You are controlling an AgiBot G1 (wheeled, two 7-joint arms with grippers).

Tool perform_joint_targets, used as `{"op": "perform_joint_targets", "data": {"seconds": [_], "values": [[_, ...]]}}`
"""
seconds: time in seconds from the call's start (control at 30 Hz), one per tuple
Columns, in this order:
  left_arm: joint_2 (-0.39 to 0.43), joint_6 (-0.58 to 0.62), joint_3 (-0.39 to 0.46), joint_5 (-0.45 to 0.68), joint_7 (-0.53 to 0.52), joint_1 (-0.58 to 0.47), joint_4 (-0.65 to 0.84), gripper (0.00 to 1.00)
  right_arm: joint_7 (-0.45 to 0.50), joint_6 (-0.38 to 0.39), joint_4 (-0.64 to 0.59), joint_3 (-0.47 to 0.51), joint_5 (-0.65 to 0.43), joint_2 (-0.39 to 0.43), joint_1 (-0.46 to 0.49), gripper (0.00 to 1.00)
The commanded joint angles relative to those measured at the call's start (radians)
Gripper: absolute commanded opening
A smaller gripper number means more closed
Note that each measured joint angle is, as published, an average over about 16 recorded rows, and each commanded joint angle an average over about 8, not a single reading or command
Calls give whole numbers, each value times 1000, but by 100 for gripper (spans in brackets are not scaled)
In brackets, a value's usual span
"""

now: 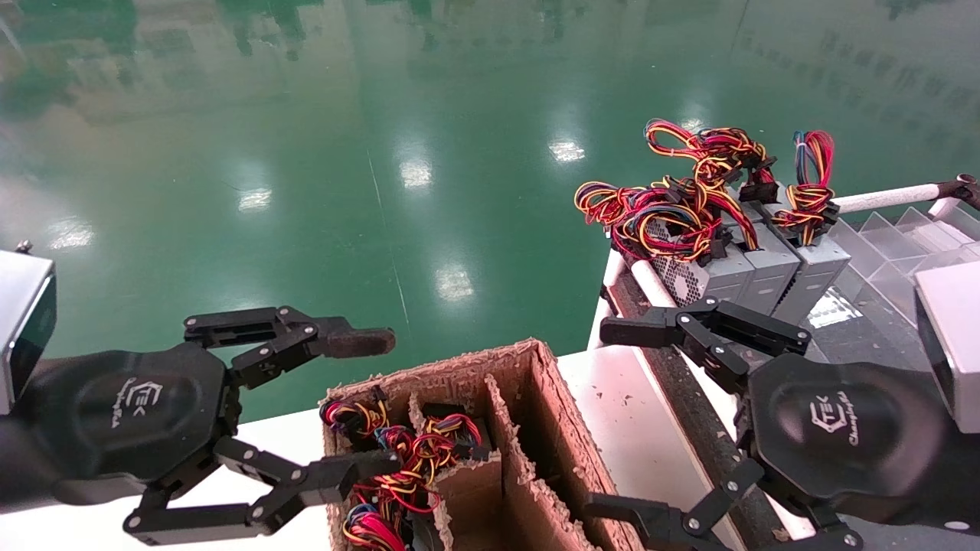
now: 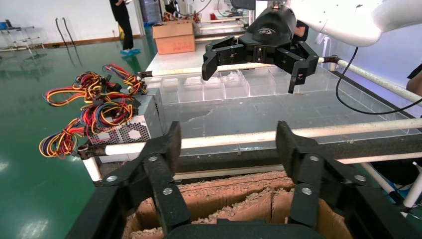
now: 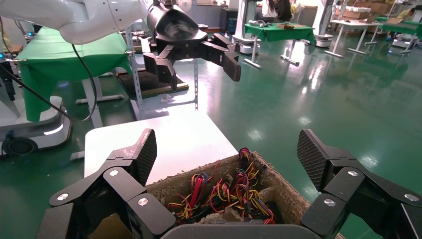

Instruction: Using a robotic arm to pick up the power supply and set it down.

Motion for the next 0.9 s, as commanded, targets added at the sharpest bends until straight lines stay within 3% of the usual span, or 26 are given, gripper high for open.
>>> {"op": "perform_joint_targets", "data": {"seconds": [0.03, 0.83, 0.9], "values": [[0, 0, 0, 0, 0, 0, 0, 0, 0, 0, 0, 0, 0, 0, 0, 100], [0, 0, 0, 0, 0, 0, 0, 1, 0, 0, 0, 0, 0, 0, 0, 100], [0, 0, 0, 0, 0, 0, 0, 23, 1, 0, -1, -1, 0, 0, -1, 100]]}}
